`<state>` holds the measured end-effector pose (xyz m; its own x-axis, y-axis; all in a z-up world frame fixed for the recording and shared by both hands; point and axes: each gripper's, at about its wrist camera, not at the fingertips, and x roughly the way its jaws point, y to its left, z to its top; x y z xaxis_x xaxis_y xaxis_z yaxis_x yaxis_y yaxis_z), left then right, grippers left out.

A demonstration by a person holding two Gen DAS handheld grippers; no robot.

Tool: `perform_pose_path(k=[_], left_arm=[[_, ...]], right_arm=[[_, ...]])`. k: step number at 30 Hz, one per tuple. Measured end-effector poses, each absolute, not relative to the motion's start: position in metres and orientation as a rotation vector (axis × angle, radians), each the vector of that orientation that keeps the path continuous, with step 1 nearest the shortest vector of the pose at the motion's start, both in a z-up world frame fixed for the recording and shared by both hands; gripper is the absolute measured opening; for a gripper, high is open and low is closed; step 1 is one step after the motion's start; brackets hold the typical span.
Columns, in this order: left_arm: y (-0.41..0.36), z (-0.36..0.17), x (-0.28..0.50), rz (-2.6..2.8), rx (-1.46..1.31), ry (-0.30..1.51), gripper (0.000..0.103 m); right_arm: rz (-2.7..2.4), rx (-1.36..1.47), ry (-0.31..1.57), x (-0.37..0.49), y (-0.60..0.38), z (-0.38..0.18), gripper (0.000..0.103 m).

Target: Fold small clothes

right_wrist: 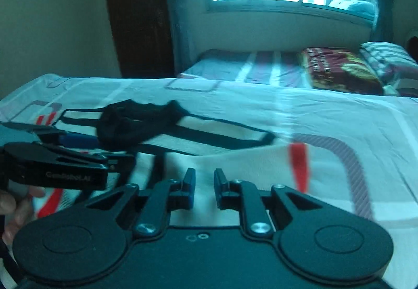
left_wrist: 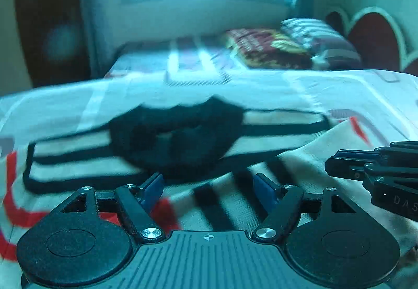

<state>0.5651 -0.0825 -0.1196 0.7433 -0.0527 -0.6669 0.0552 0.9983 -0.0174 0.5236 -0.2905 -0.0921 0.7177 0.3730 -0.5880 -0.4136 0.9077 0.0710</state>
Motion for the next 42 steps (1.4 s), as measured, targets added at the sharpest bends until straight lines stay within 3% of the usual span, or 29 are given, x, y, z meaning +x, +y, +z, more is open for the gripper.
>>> perform_pose_path(k=[5, 6, 9, 10, 11, 12, 15, 17, 21, 24, 29, 31, 32, 37, 42], left_arm=[[-0.054, -0.125, 0.556, -0.001, 0.026, 0.717, 0.075], [-0.041, -0.127, 0.553, 0.015, 0.015, 0.717, 0.076], [-0.007, -0.128, 0.540, 0.036, -0.012, 0.716, 0.078], [-0.001, -0.125, 0.536, 0.047, -0.009, 0.713, 0.078], [0.004, -0.121, 0.530, 0.067, -0.014, 0.709, 0.078], [0.008, -0.115, 0.521, 0.083, -0.018, 0.692, 0.078], [0.007, -0.110, 0.498, 0.075, 0.032, 0.658, 0.078], [0.006, -0.125, 0.495, 0.090, 0.080, 0.728, 0.078], [0.034, -0.119, 0.473, 0.141, -0.045, 0.702, 0.080], [0.072, -0.104, 0.433, 0.194, -0.127, 0.613, 0.080], [0.176, -0.100, 0.357, 0.323, -0.366, 0.527, 0.079], [0.228, -0.112, 0.337, 0.372, -0.546, 0.514, 0.059], [0.250, -0.116, 0.328, 0.413, -0.605, 0.505, 0.056], [0.342, -0.146, 0.303, 0.605, -0.899, 0.459, 0.056], [0.386, -0.168, 0.311, 0.564, -1.114, 0.342, 0.057]], right_arm=[[0.373, -0.155, 0.644, 0.532, -0.277, -0.102, 0.013], [0.345, -0.141, 0.643, 0.533, -0.285, -0.101, 0.000], [0.336, -0.092, 0.669, 0.531, -0.300, -0.098, 0.000], [0.327, -0.087, 0.663, 0.526, -0.302, -0.093, 0.003], [0.319, -0.078, 0.636, 0.518, -0.304, -0.087, 0.016], [0.320, -0.072, 0.617, 0.508, -0.307, -0.082, 0.018], [0.333, -0.054, 0.612, 0.476, -0.317, -0.078, 0.018], [0.311, -0.076, 0.665, 0.463, -0.318, -0.092, 0.018], [0.270, -0.076, 0.661, 0.450, -0.314, -0.091, 0.019], [0.237, 0.014, 0.602, 0.438, -0.324, -0.072, 0.029], [0.182, 0.161, 0.627, 0.420, -0.352, -0.066, 0.031], [0.183, 0.176, 0.636, 0.409, -0.354, -0.068, 0.031], [0.190, 0.181, 0.645, 0.404, -0.354, -0.068, 0.031], [0.207, 0.172, 0.668, 0.390, -0.346, -0.064, 0.031], [0.217, 0.163, 0.669, 0.390, -0.340, -0.059, 0.031]])
